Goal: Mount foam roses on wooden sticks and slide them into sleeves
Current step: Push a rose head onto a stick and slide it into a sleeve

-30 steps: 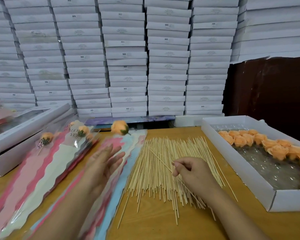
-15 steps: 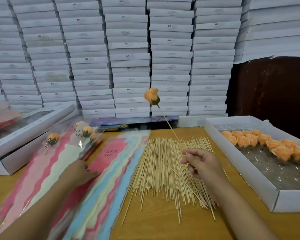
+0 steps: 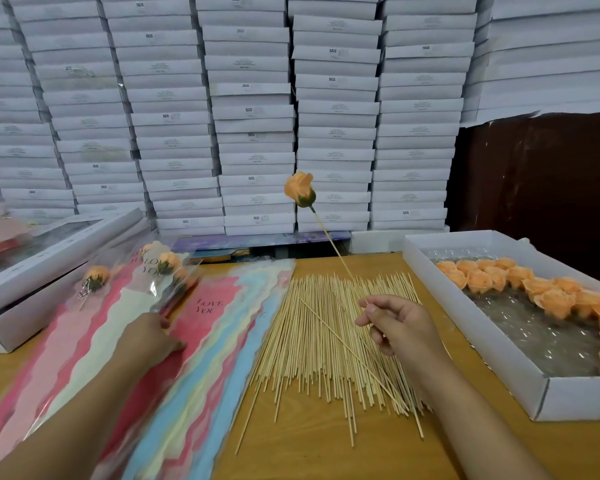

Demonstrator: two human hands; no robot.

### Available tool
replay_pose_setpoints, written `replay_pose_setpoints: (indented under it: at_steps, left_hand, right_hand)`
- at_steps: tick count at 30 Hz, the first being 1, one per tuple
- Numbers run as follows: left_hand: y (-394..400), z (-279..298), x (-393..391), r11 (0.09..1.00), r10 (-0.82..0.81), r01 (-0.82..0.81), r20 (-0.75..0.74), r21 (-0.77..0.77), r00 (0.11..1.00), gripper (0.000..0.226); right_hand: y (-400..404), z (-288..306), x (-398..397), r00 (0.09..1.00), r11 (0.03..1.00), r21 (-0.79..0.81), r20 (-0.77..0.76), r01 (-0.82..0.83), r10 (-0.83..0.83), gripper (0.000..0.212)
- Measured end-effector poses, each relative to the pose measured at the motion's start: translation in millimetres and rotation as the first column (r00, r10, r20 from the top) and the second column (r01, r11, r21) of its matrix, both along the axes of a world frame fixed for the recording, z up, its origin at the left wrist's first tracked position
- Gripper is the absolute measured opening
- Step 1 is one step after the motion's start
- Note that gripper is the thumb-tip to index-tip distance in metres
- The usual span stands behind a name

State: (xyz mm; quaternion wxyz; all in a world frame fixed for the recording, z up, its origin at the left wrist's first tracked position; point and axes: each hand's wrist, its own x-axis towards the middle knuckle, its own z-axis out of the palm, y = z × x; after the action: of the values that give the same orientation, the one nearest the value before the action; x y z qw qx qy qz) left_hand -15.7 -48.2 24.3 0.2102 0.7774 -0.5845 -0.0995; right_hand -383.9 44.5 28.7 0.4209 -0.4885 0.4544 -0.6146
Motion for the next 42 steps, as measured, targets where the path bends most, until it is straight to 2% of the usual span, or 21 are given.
replay_pose_setpoints:
  at_steps: [1,4,6,9,11,13,15,21,25,31,33,35,37,40,42]
  left_hand:
    - [-0.6,-0.5,0.3,1.000,0.010,-0.011,-0.070,-0.016,0.998,0.029]
    - [-2.8,0.2,2.8,0.998,0.052,-0.062,-0.326,-0.020,0.944,0.024]
    - [-2.2,3.3,2.9,0.997,0.056,-0.074,-0.495,-0.017,0.867,0.017]
    - [0.0,8.9,-2.1,0.999,0.027,-0.040,-0.711,-0.001,0.702,0.011]
    - [4.8,14.1,-11.3,0.999,-0.009,0.044,-0.837,0.017,0.546,0.014]
    - [14.0,18.9,-26.2,0.989,-0.044,0.149,-0.907,0.021,0.418,0.017]
    - [27.3,21.4,-46.4,0.971,-0.070,0.240,-0.932,0.019,0.356,0.020]
    - [76.7,11.5,-106.7,0.916,-0.138,0.402,-0.936,0.004,0.323,0.022]
    - [100.3,4.1,-123.4,0.862,-0.130,0.506,-0.950,0.034,0.285,0.017]
    - [107.5,6.1,-126.0,0.756,-0.158,0.645,-0.924,0.113,0.347,0.022]
    - [104.4,9.7,-128.4,0.770,-0.163,0.629,-0.921,0.104,0.353,0.007]
    - [96.2,12.7,-133.7,0.811,-0.176,0.582,-0.926,0.057,0.335,0.023]
    - [91.7,18.1,-142.5,0.850,-0.216,0.526,-0.919,-0.011,0.330,0.014]
    - [83.5,16.3,-151.1,0.888,-0.257,0.453,-0.902,-0.079,0.346,0.017]
    - [83.3,10.6,-152.7,0.889,-0.237,0.453,-0.910,-0.062,0.341,0.025]
  right_hand:
    - [-0.3,-0.4,-0.6,1.000,1.000,0.006,0.011,-0.012,0.012,0.017]
    - [-0.3,-0.4,-3.9,0.993,0.995,0.042,0.075,-0.092,0.088,0.016]
    - [-0.3,1.2,-6.4,0.975,0.982,0.073,0.150,-0.174,0.162,0.018]
    - [0.4,3.7,-7.8,0.916,0.938,0.112,0.283,-0.328,0.286,0.030]
    - [1.8,4.0,-6.4,0.870,0.898,0.131,0.341,-0.419,0.356,0.033]
    - [3.5,3.1,-3.8,0.836,0.863,0.151,0.373,-0.482,0.402,0.028]
    - [5.4,2.0,-0.8,0.814,0.839,0.167,0.397,-0.518,0.424,0.025]
    - [5.8,1.5,3.3,0.814,0.839,0.199,0.432,-0.507,0.389,0.035]
    - [6.1,2.5,3.5,0.836,0.859,0.219,0.429,-0.463,0.341,0.021]
    - [2.5,0.9,3.3,0.882,0.895,0.268,0.412,-0.358,0.229,0.023]
    - [2.9,1.0,3.8,0.889,0.885,0.276,0.379,-0.374,0.257,0.028]
    - [5.0,1.0,6.0,0.889,0.861,0.291,0.326,-0.418,0.321,0.032]
    - [7.2,-0.6,9.1,0.879,0.830,0.315,0.294,-0.460,0.375,0.031]
    - [9.2,-1.7,13.5,0.869,0.806,0.338,0.291,-0.486,0.401,0.032]
    - [8.5,-0.8,13.0,0.874,0.823,0.322,0.307,-0.468,0.377,0.036]
